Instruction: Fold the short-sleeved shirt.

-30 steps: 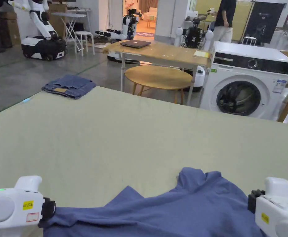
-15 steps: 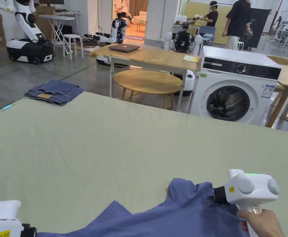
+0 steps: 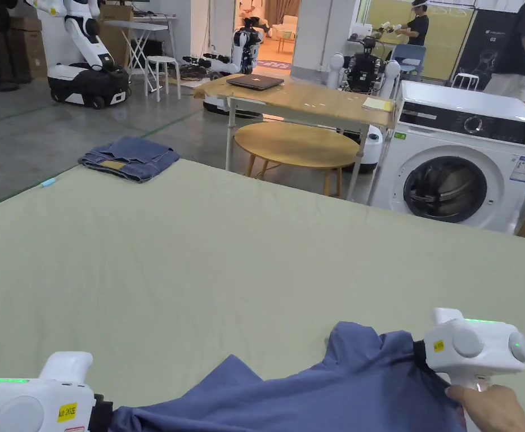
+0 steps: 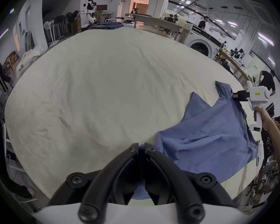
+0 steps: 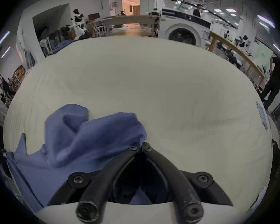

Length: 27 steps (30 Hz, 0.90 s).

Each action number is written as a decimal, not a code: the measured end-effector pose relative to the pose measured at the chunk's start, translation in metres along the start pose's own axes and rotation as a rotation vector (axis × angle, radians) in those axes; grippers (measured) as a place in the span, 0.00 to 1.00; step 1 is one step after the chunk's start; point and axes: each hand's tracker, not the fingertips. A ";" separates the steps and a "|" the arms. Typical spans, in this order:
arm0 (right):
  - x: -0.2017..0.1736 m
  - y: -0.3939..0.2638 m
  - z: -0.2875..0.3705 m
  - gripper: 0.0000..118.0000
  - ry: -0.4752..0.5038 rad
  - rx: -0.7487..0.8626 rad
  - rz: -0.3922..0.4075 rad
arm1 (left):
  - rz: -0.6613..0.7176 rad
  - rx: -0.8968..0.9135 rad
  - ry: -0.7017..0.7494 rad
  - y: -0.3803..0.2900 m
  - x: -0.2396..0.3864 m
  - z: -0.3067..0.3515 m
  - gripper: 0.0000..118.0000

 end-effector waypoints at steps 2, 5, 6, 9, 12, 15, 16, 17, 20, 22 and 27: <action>-0.008 0.000 0.018 0.00 -0.016 0.063 0.039 | -0.003 0.018 -0.001 -0.001 0.000 0.004 0.00; -0.012 0.002 0.062 0.00 -0.034 0.171 0.018 | -0.002 0.045 -0.010 0.001 -0.002 0.012 0.00; -0.010 0.002 0.078 0.00 -0.025 0.210 0.015 | -0.004 0.058 -0.006 0.001 -0.003 0.016 0.00; -0.004 0.002 0.122 0.00 -0.078 0.308 0.050 | 0.000 0.123 -0.011 0.009 -0.007 0.031 0.00; 0.007 0.004 0.171 0.00 -0.110 0.404 0.023 | 0.012 0.184 -0.037 0.024 -0.007 0.050 0.00; 0.023 0.009 0.220 0.00 -0.141 0.481 -0.028 | -0.003 0.269 -0.063 0.052 0.003 0.073 0.00; 0.028 0.013 0.236 0.00 -0.162 0.512 -0.039 | -0.017 0.290 -0.060 0.066 0.009 0.081 0.00; 0.033 0.016 0.250 0.00 -0.180 0.526 -0.042 | -0.033 0.313 -0.063 0.079 0.014 0.089 0.00; 0.047 0.026 0.301 0.00 -0.212 0.609 -0.095 | -0.077 0.397 -0.078 0.125 0.035 0.119 0.00; 0.056 0.034 0.334 0.00 -0.226 0.676 -0.120 | -0.113 0.445 -0.108 0.158 0.052 0.137 0.00; 0.070 0.055 0.396 0.00 -0.296 0.764 -0.132 | -0.186 0.526 -0.105 0.223 0.095 0.173 0.00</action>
